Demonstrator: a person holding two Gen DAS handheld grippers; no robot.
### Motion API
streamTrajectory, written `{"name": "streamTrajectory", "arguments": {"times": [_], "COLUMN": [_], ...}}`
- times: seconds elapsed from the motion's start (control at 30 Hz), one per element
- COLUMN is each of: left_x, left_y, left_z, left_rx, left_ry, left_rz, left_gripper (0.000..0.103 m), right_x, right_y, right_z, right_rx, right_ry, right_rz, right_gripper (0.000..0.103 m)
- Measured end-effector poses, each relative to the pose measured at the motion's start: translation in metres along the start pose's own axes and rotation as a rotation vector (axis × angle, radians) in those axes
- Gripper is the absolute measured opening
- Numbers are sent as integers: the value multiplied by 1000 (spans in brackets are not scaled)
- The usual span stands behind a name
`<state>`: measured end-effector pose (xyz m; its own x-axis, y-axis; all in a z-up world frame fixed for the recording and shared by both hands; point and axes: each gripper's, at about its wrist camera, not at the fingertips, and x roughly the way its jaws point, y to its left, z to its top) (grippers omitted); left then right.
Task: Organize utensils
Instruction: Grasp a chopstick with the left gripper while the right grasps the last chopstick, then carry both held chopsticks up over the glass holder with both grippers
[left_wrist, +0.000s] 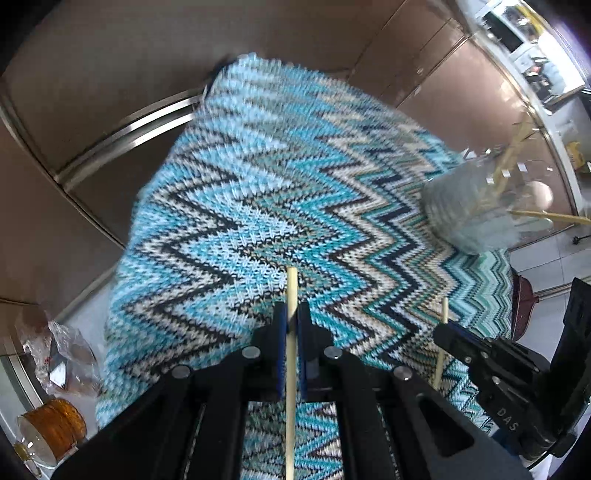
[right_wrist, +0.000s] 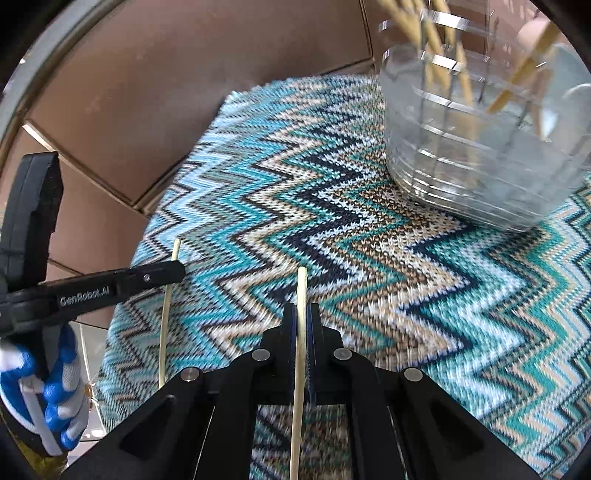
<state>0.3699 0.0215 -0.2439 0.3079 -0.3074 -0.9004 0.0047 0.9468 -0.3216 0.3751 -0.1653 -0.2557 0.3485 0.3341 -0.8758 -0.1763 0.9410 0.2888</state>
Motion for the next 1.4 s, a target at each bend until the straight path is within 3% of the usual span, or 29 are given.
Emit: {"name": "streamTrajectory", "arguments": {"times": [0.37,0.7,0.9,1.07,1.27,1.4], "left_x": [-100,-206,-253,-268,-238,-193], "left_y": [-23,-65,-110,-154,-192,-207], "left_z": [-56,-83,-53,-2,60,95], "left_rx": [61,139,190,236,234,222], "left_ry": [-271,-480,-574,-653,-720,-748], "left_rz": [2,-80,-161,-216,-234,-217], "left_gripper": [4,4,4,5,5,5], "right_x": [-99,-205,-263,-291,-281,-257], "right_y": [16,33,34,30,-9,-41], "right_z": [-57,-86,-55,-2,67,94], "right_rx": [-60,-114,-159,-187,-157,-113], "right_ry": [-218,-471,-669,-821,-944,-997], "right_rz": [-13,-17,-10,19,36,35], "right_gripper": [5,5,5,5,5,5]}}
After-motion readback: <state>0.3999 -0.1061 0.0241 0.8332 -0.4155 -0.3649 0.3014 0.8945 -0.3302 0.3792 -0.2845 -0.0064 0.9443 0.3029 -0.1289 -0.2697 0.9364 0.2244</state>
